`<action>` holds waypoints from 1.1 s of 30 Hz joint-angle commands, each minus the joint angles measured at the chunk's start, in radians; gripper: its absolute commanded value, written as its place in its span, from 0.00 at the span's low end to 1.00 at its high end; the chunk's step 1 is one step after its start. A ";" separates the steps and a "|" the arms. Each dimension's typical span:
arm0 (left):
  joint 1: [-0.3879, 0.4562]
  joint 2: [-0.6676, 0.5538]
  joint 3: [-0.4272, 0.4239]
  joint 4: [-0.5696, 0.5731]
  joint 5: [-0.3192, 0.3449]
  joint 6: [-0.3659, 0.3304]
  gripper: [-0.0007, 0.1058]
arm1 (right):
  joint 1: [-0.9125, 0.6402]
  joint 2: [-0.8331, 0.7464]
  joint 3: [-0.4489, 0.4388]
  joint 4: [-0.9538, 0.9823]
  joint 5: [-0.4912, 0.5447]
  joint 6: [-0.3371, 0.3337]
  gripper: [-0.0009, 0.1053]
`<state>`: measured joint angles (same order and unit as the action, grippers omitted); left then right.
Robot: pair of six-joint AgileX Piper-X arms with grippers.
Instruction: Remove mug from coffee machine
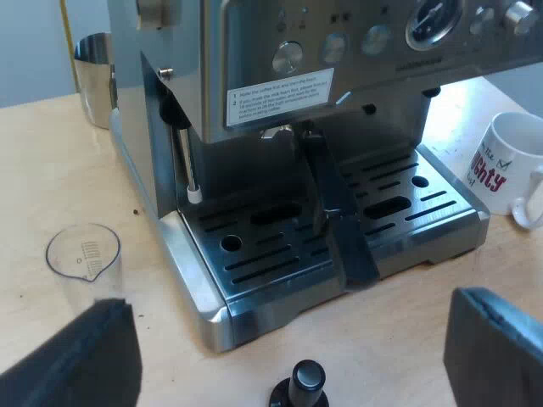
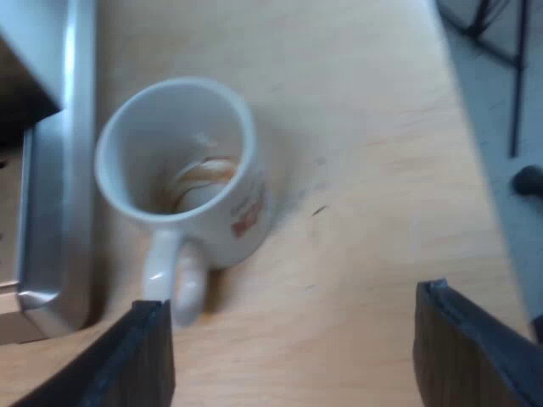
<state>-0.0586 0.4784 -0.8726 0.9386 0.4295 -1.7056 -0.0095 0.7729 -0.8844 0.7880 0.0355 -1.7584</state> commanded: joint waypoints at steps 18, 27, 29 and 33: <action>-0.002 -0.238 -0.006 0.036 -0.082 0.005 0.82 | -0.009 -0.450 0.018 0.008 -0.013 -0.056 0.59; -0.002 -0.419 -0.006 0.038 -0.091 0.005 0.82 | -0.009 -0.677 0.165 0.008 -0.013 -0.056 0.59; -0.002 -0.441 -0.006 0.050 -0.091 0.005 0.82 | -0.009 -0.720 0.196 0.008 -0.013 -0.056 0.59; -0.002 -0.493 -0.006 0.122 -0.091 -0.001 0.82 | -0.009 -0.808 0.248 0.008 -0.013 -0.055 0.59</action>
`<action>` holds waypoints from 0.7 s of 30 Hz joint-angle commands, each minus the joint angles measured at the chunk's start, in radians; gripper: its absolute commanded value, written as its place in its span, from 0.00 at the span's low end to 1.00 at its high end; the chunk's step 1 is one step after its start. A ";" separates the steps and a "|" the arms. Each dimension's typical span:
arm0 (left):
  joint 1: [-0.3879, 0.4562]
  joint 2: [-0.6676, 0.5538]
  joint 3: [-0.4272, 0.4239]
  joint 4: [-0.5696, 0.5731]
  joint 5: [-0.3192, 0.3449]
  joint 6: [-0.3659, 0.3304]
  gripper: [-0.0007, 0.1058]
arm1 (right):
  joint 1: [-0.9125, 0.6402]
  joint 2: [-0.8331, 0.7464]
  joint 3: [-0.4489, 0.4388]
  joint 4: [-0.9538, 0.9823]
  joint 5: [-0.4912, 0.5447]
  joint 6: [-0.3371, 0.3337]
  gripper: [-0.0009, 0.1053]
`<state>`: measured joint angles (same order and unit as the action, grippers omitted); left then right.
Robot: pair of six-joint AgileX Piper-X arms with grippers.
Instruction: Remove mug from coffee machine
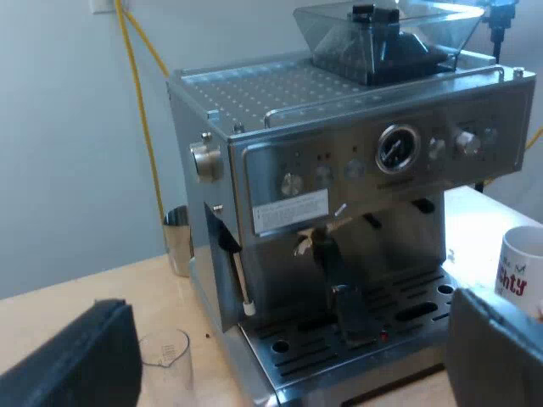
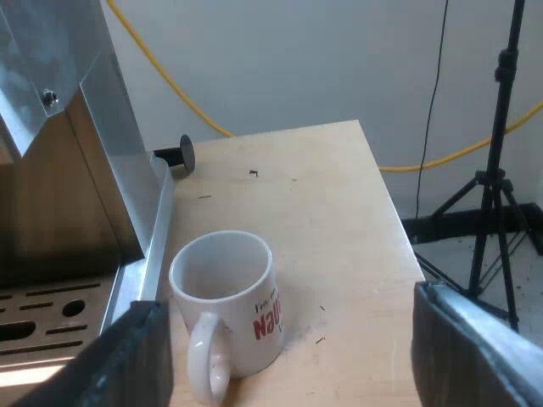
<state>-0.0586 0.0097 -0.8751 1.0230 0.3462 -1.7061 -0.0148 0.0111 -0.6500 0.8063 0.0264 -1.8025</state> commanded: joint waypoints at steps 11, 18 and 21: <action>0.000 -0.063 -0.016 0.213 -0.071 -0.018 0.82 | -0.004 -0.062 0.066 0.029 -0.008 -0.008 0.59; 0.000 -0.063 0.027 0.209 -0.212 -0.017 0.82 | -0.004 -0.062 0.114 0.047 -0.008 -0.008 0.59; 0.000 -0.063 0.059 0.199 -0.217 -0.017 0.82 | -0.004 -0.062 0.129 0.051 -0.008 -0.008 0.59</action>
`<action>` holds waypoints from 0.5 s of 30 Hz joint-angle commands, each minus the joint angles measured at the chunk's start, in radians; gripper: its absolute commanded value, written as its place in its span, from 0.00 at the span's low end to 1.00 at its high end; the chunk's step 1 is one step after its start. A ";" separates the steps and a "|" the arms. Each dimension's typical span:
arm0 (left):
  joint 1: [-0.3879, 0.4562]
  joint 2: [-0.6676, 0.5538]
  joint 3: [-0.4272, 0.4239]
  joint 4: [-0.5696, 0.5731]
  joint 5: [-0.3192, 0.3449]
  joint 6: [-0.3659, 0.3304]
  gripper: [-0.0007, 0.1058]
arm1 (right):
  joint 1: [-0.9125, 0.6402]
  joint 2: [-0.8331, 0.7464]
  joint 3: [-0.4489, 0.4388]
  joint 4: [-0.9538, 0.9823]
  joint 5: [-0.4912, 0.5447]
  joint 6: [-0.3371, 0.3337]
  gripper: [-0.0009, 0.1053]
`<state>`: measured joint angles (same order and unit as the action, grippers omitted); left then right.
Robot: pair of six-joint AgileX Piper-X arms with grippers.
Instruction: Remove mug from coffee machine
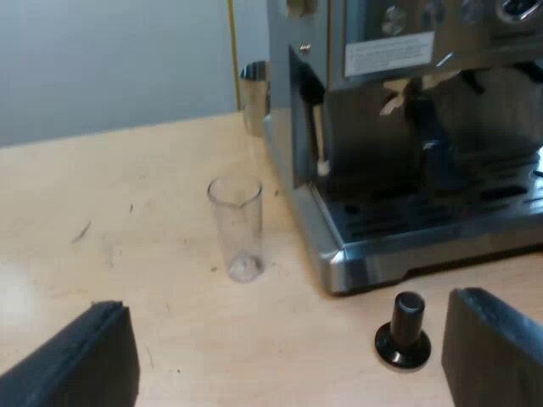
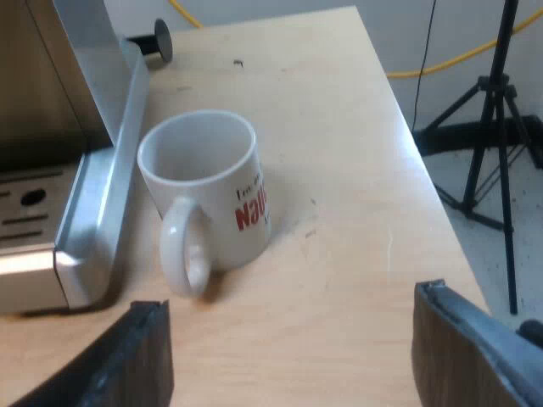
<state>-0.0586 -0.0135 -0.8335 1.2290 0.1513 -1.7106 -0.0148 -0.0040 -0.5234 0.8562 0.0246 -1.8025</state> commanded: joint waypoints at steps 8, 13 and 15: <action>0.000 -0.040 0.119 -0.085 -0.022 -0.013 0.82 | -0.004 -0.047 0.059 0.029 -0.006 -0.008 0.59; 0.000 -0.040 0.154 -0.122 -0.022 -0.013 0.82 | -0.004 -0.047 0.064 0.040 -0.006 -0.009 0.59; 0.000 -0.040 0.172 -0.143 -0.022 -0.013 0.82 | -0.004 -0.047 0.064 0.045 -0.006 -0.009 0.59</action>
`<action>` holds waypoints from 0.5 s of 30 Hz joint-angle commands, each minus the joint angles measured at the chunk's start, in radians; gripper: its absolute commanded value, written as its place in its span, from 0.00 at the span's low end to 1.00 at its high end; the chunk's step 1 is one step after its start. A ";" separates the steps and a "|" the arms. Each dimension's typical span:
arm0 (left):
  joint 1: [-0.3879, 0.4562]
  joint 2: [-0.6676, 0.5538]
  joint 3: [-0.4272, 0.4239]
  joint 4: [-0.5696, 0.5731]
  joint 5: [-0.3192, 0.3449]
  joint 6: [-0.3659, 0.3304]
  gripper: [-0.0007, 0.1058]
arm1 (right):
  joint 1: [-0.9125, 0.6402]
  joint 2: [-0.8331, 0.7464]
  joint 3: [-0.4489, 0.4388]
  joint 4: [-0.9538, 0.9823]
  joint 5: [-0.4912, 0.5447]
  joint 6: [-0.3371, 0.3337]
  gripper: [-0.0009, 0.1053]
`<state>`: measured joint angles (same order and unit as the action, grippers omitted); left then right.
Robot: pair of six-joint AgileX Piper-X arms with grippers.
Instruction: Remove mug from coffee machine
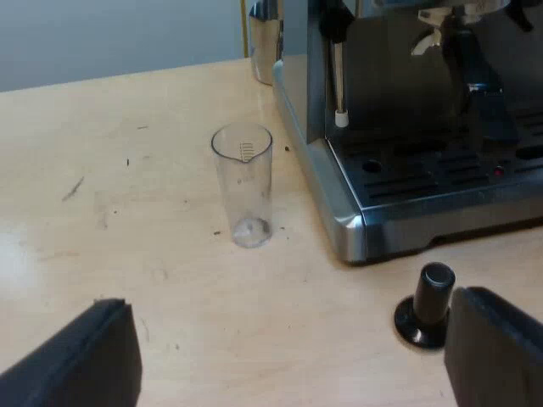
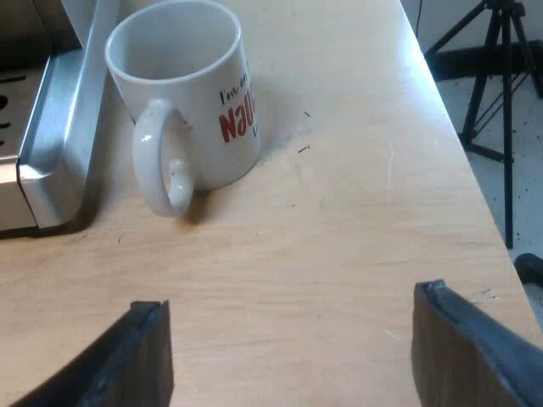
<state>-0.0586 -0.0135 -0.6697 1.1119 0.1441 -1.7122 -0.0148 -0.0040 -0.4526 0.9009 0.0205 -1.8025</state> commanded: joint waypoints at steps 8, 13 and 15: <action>0.000 -0.038 0.056 -0.033 -0.013 -0.011 0.82 | -0.004 -0.047 -0.007 0.001 -0.002 -0.009 0.59; 0.000 -0.038 0.062 -0.021 0.030 -0.011 0.82 | -0.004 -0.047 -0.007 0.001 -0.002 -0.007 0.59; 0.000 -0.038 0.062 -0.017 0.054 -0.011 0.82 | -0.004 -0.047 -0.007 0.001 -0.002 -0.007 0.59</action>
<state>-0.0586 -0.0135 -0.6067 1.0959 0.1844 -1.7145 -0.0148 -0.0040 -0.4526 0.9027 0.0205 -1.8025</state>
